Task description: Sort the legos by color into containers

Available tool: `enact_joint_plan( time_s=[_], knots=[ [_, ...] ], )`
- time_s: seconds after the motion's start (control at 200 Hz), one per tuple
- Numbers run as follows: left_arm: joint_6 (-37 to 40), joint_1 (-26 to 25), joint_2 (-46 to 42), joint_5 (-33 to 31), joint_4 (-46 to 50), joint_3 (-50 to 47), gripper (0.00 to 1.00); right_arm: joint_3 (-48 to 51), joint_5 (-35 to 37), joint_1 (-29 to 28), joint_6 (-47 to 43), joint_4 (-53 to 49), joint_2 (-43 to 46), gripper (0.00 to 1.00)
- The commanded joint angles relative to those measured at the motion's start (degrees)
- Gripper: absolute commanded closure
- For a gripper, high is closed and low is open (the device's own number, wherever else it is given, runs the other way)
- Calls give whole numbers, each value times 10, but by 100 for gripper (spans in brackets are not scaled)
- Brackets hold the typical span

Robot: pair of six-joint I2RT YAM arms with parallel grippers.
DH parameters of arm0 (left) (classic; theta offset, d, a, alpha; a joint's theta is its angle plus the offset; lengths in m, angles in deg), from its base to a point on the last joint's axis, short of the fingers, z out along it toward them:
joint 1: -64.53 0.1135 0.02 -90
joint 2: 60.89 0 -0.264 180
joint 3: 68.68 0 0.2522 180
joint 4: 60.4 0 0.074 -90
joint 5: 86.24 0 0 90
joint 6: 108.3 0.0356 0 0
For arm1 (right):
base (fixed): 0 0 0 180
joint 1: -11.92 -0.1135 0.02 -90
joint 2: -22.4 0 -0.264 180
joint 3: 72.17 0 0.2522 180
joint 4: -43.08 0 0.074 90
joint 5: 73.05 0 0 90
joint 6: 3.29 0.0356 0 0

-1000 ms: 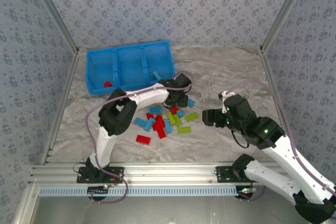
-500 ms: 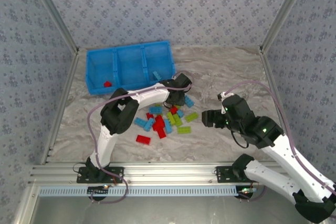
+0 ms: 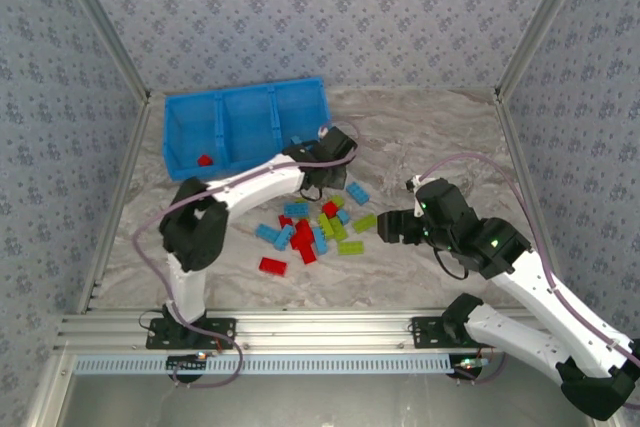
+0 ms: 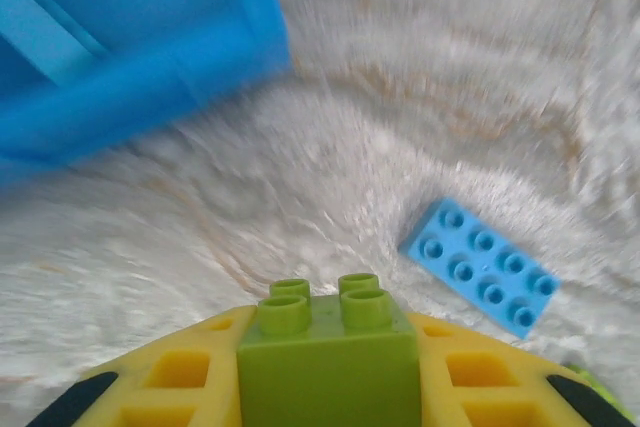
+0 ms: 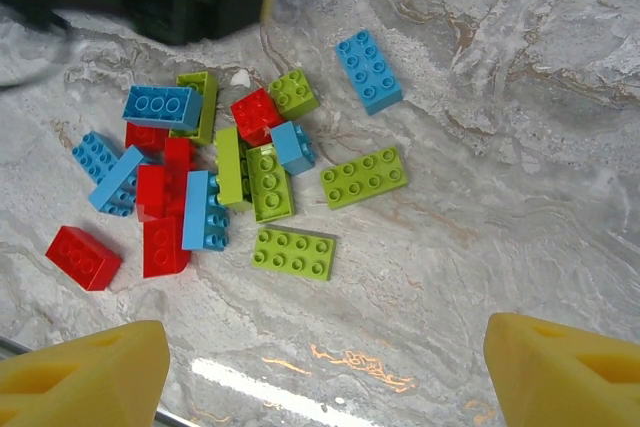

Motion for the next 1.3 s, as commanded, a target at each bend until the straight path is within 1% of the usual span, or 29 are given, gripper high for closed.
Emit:
enact_joint_plan(
  time_s=[0.0, 0.075, 0.15, 0.225, 0.325, 0.395, 0.44, 0.56, 0.62, 0.72, 0.825, 0.929, 1.014, 1.089, 1.159, 1.249, 1.294],
  knots=[
    [34, 33, -71, -108, 22, 1, 74, -12, -1, -5, 10, 11, 6, 15],
    [40, 77, -81, -132, 24, 1, 74, -9, -1, -4, 13, 14, 6, 15],
    [41, 130, -68, -137, 24, 11, 74, -7, 0, -6, 16, 14, 6, 15],
    [35, 174, -37, -132, 41, 37, 74, -7, -2, -8, 19, 13, 7, 15],
    [21, 215, 3, -109, 55, 68, 74, -7, 3, -12, 22, 5, 11, 15],
    [11, 235, 22, -103, 52, 75, 73, -8, 7, -13, 25, -1, 15, 15],
    [4, 247, 35, -91, 56, 83, 71, -10, 8, -14, 26, -5, 17, 15],
    [-7, 269, 59, -35, 54, 95, 56, -12, 11, -16, 28, -11, 22, 15],
    [-8, 273, 62, -26, 58, 100, 50, -13, 11, -16, 28, -12, 21, 15],
    [-7, 276, 44, -27, 58, 95, 46, -15, 15, -16, 28, -14, 20, 15],
    [-6, 276, -4, -17, 56, 75, 47, -9, 19, -17, 29, -10, 19, 15],
    [-10, 263, -92, 25, 35, 25, 47, 3, 33, -17, 30, 5, 14, 14],
    [16, 222, -174, 56, 9, -23, 48, 10, 44, -14, 23, 18, -11, 13],
    [73, 168, -240, 66, 6, -52, 48, 11, 43, -6, 10, 36, -52, 13],
    [147, 110, -297, 70, 16, -76, 48, 10, 32, 9, -2, 58, -96, 12],
    [244, 46, -367, 110, 34, -108, 48, 12, 2, 34, -27, 101, -159, 12],
    [290, 19, -402, 131, 49, -125, 46, 9, -8, 46, -38, 118, -191, 12]
  ],
)
